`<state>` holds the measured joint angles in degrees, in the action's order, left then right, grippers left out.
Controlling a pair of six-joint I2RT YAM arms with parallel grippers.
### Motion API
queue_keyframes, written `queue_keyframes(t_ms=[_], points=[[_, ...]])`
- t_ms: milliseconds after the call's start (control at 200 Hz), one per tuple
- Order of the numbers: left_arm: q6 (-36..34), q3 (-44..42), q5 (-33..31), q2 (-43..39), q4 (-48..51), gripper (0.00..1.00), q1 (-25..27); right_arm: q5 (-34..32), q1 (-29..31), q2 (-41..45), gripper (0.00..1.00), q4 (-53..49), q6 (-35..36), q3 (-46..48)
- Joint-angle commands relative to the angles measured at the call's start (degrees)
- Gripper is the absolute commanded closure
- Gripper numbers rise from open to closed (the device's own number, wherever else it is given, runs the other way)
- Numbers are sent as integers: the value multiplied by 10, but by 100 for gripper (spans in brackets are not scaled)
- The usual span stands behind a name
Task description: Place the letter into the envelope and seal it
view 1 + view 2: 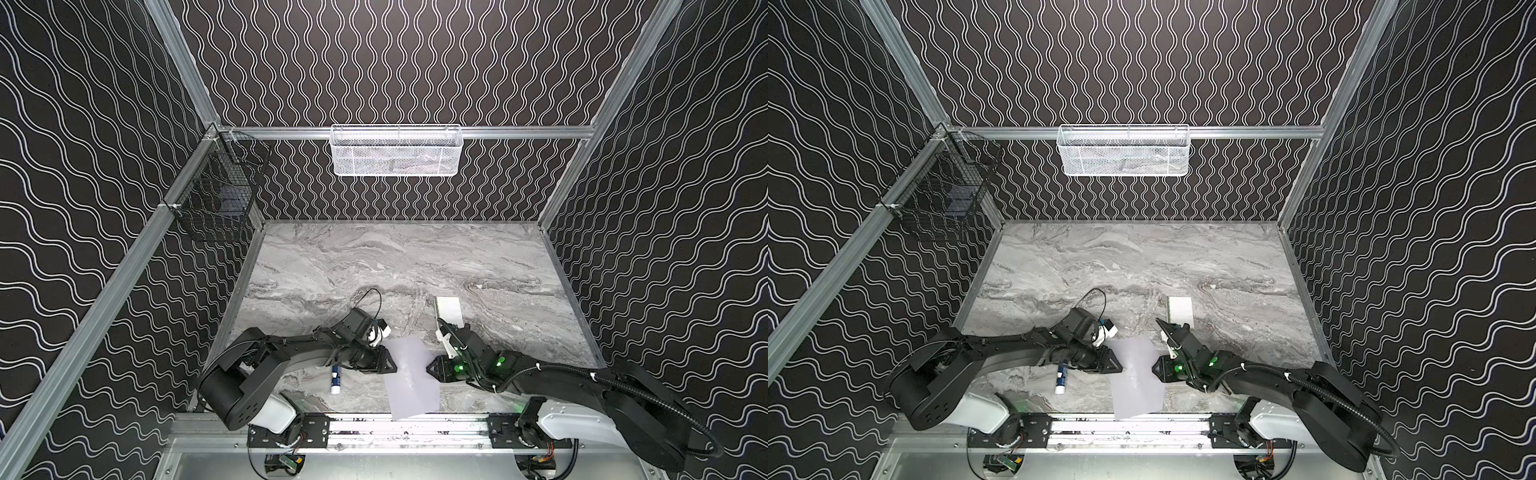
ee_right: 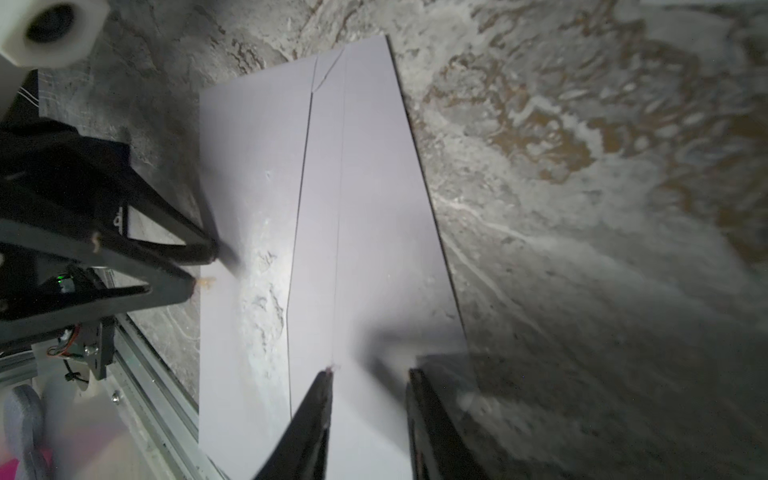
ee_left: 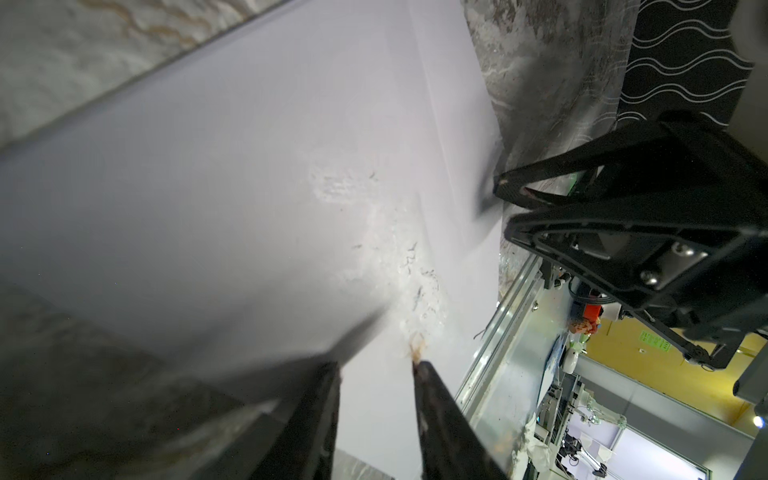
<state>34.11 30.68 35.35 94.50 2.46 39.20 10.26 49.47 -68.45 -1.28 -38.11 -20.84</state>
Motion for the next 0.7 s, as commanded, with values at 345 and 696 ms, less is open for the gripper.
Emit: queue_keyframes(t_ms=[345, 696], points=[[-39, 62, -67, 15, 45, 43, -5, 16, -39, 35, 51, -42, 6, -62], [-41, 94, -55, -39, 64, 21, -5, 26, -62, 27, 40, -62, 39, -62]])
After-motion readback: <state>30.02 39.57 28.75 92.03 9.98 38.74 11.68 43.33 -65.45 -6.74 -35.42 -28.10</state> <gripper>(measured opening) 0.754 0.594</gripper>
